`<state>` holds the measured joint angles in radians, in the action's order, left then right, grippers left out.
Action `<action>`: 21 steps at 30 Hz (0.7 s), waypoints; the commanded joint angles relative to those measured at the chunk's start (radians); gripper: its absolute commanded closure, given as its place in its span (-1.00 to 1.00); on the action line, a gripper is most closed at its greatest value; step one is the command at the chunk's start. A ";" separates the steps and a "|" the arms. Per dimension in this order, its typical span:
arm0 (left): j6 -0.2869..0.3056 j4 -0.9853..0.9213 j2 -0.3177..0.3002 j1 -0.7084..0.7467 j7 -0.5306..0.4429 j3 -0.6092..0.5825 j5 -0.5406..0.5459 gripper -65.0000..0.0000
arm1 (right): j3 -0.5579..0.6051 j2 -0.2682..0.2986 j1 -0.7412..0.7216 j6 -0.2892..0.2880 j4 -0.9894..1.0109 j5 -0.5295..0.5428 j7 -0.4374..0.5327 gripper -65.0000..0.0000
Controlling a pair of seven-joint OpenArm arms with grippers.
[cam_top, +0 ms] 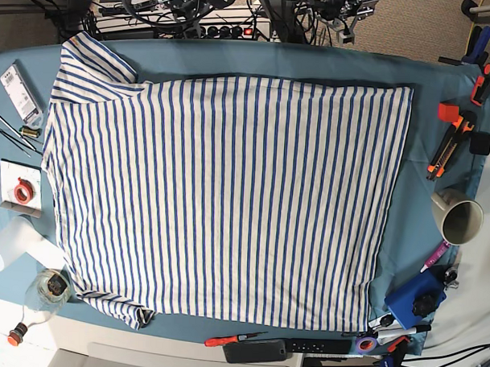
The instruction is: Fold the T-shirt properly
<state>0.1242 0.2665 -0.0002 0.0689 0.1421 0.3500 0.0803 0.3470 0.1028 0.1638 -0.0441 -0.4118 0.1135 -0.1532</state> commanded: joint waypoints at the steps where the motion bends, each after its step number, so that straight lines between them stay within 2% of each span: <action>1: 0.007 0.003 0.003 0.001 0.007 0.001 0.003 1.00 | 0.000 0.008 0.002 0.003 -0.006 0.006 0.003 0.58; 21: 0.006 0.003 -0.001 0.006 0.015 0.001 0.003 1.00 | 0.000 0.011 0.002 0.003 -0.006 0.005 -0.010 0.58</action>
<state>0.1242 0.2665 -0.0002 0.0696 0.1513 0.3500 0.0803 0.3470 0.1055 0.1635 -0.0444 -0.4118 0.1139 -0.1600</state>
